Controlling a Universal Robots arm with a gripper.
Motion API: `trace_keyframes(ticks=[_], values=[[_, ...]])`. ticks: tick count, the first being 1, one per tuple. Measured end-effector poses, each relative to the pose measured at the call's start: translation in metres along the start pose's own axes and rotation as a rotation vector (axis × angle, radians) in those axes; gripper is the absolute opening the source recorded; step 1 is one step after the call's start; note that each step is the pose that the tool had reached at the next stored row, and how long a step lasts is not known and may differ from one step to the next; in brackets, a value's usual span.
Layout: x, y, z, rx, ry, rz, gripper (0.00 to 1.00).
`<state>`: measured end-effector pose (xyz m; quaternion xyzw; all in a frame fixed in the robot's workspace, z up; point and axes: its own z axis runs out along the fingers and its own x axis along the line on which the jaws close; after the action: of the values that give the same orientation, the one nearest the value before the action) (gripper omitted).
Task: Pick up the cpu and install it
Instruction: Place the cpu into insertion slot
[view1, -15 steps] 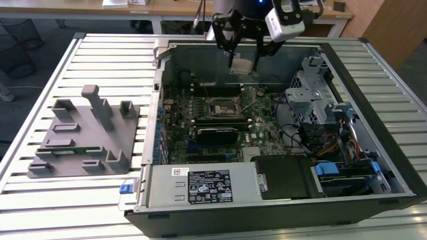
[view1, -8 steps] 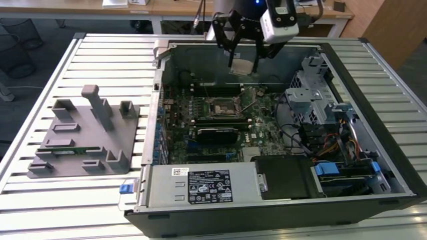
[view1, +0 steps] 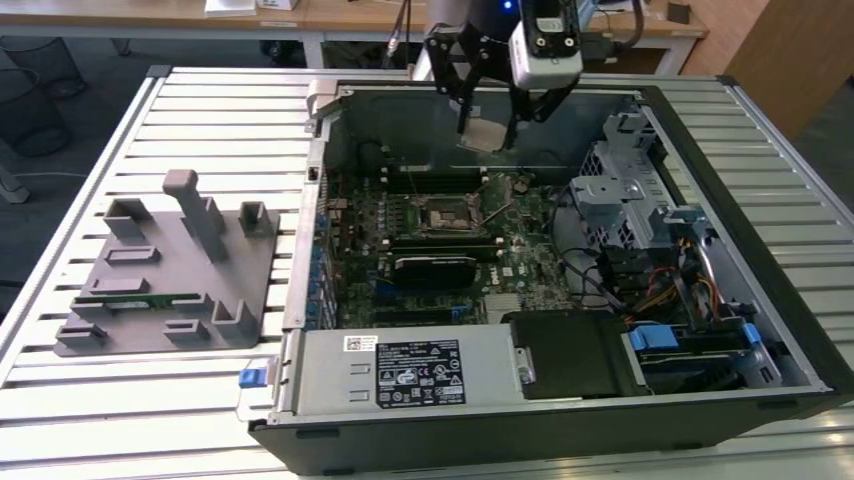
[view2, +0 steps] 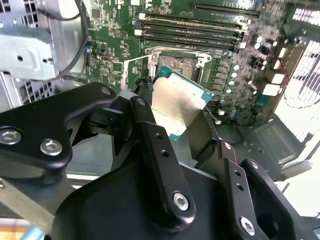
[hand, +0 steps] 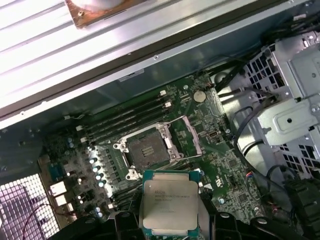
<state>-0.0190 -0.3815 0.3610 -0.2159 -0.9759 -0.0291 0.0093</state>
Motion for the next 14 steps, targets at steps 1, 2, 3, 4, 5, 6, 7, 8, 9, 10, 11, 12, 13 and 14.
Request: trace_keyframes(ticks=[1, 2, 3, 4, 5, 6, 7, 8, 9, 10, 11, 12, 13, 14], values=[[0.0, 0.0, 0.0004, -0.0005, -0.0009, 0.015, 0.53], [0.0, 0.0, 0.0007, -0.001, -0.0017, 0.031, 0.53], [0.0, 0.0, 0.0011, -0.0014, -0.0026, 0.046, 0.53], [0.0, 0.0, 0.0015, -0.002, -0.0034, 0.063, 0.53], [0.0, 0.0, 0.0018, -0.0025, -0.0043, 0.08, 0.53], [0.0, 0.0, 0.0022, -0.003, -0.0053, 0.097, 0.53], [0.0, -0.0001, 0.0026, -0.0035, -0.0062, 0.115, 0.53], [-0.0001, -0.0001, 0.003, -0.004, -0.0071, 0.133, 0.53], [-0.0001, -0.0001, 0.0035, -0.0046, -0.0082, 0.152, 0.53], [-0.0001, -0.0001, 0.0039, -0.0053, -0.0091, 0.17, 0.53], [-0.0001, -0.0001, 0.0043, -0.0058, -0.01, 0.188, 0.53], [-0.0001, -0.0001, 0.0047, -0.0063, -0.011, 0.206, 0.53], [-0.0001, -0.0002, 0.0052, -0.0069, -0.0119, 0.224, 0.53], [-0.0001, -0.0002, 0.0055, -0.0073, -0.0129, 0.242, 0.53]])
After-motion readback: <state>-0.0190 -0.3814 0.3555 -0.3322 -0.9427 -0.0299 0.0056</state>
